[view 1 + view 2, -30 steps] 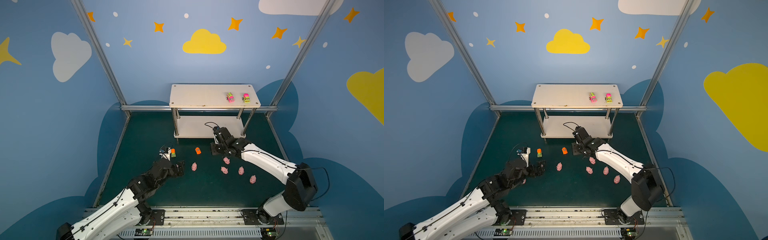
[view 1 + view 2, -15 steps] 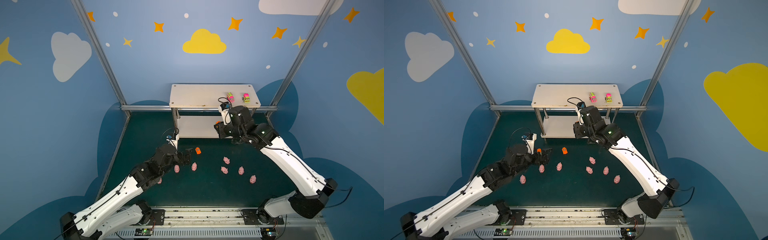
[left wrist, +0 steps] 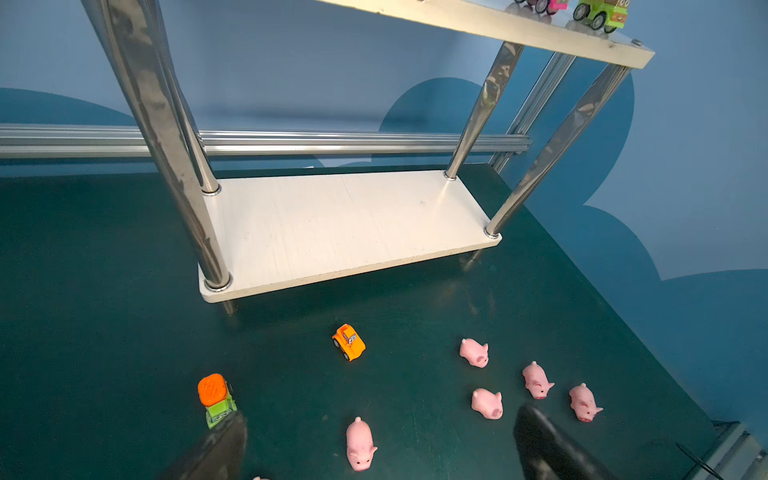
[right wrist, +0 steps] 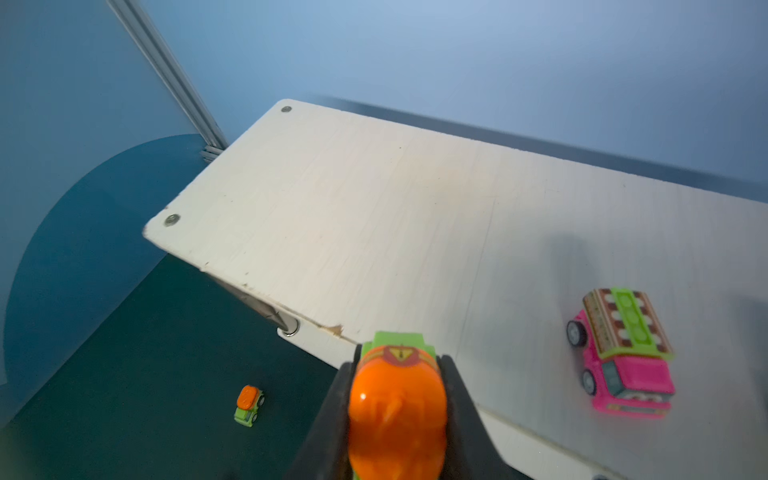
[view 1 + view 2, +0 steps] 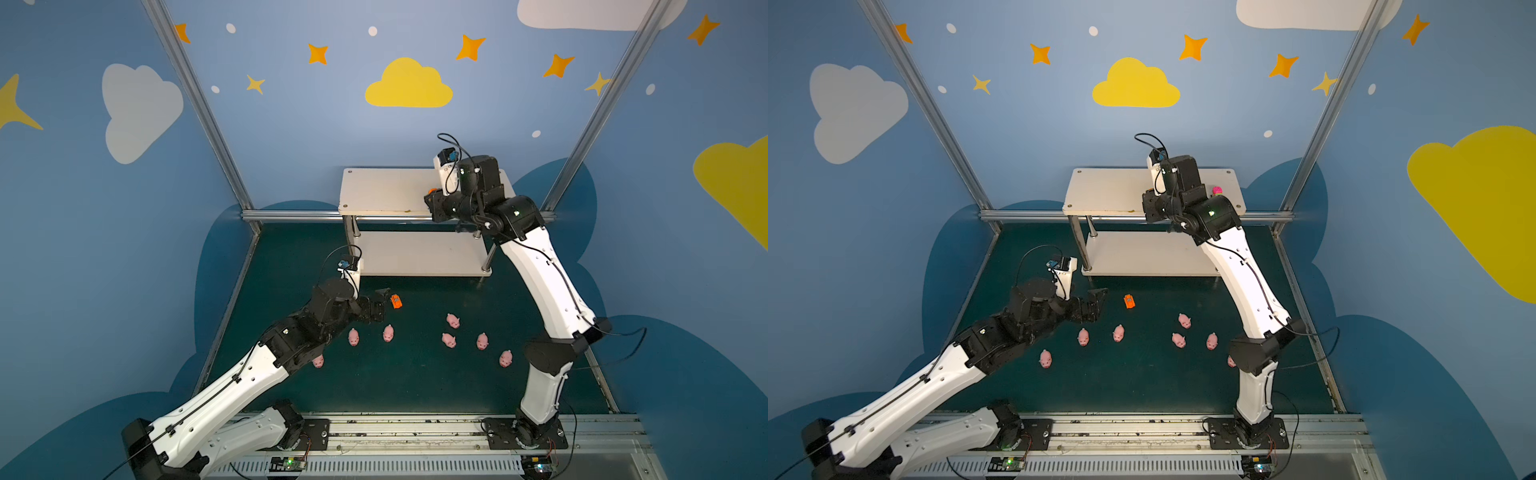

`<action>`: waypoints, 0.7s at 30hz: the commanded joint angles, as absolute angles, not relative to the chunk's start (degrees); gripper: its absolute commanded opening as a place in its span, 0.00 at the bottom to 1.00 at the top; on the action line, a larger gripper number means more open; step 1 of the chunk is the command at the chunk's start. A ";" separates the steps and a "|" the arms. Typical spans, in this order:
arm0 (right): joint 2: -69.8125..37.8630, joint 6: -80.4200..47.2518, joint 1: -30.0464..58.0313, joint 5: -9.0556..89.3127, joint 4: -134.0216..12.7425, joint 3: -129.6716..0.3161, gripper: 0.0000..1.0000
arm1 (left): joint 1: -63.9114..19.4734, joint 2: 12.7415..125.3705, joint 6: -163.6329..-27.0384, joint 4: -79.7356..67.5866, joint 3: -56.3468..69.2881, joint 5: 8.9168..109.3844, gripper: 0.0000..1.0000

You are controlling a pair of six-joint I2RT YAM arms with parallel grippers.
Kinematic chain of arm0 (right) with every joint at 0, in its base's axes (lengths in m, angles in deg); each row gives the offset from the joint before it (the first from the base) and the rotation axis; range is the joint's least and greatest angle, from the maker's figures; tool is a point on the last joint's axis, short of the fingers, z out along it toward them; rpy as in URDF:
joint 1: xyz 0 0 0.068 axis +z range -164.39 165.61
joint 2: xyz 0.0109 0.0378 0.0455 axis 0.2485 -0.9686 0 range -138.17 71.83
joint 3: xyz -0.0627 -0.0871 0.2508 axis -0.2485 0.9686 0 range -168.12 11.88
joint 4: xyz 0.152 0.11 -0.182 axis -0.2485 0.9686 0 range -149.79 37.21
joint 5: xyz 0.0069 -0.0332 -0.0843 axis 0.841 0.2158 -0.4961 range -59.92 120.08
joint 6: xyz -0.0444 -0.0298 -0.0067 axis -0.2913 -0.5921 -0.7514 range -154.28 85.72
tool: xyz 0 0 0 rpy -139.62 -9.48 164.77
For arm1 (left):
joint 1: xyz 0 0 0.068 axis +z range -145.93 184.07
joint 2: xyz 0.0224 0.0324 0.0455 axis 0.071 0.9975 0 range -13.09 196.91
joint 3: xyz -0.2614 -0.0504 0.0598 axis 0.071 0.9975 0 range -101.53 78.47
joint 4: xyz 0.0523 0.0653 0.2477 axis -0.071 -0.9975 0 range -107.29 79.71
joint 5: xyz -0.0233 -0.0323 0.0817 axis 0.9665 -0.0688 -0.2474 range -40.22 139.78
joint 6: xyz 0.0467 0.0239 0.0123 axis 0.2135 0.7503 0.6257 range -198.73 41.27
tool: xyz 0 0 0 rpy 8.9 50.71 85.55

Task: Place and organize the plastic toys onto the shelf
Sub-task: 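Lower the truck onto the shelf beside the pink truck, open right gripper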

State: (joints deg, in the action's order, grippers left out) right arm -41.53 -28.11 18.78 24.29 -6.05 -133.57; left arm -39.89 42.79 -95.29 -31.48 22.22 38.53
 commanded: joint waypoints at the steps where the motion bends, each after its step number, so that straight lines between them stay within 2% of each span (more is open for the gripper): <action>1: -44.48 -28.53 17.31 26.70 -2.84 -137.95 0.23 | -39.61 41.93 -94.13 -32.48 21.88 37.44 1.00; 21: -50.35 -25.65 15.34 28.85 -6.53 -139.87 0.28 | -37.63 43.25 -93.91 -31.47 22.13 39.23 1.00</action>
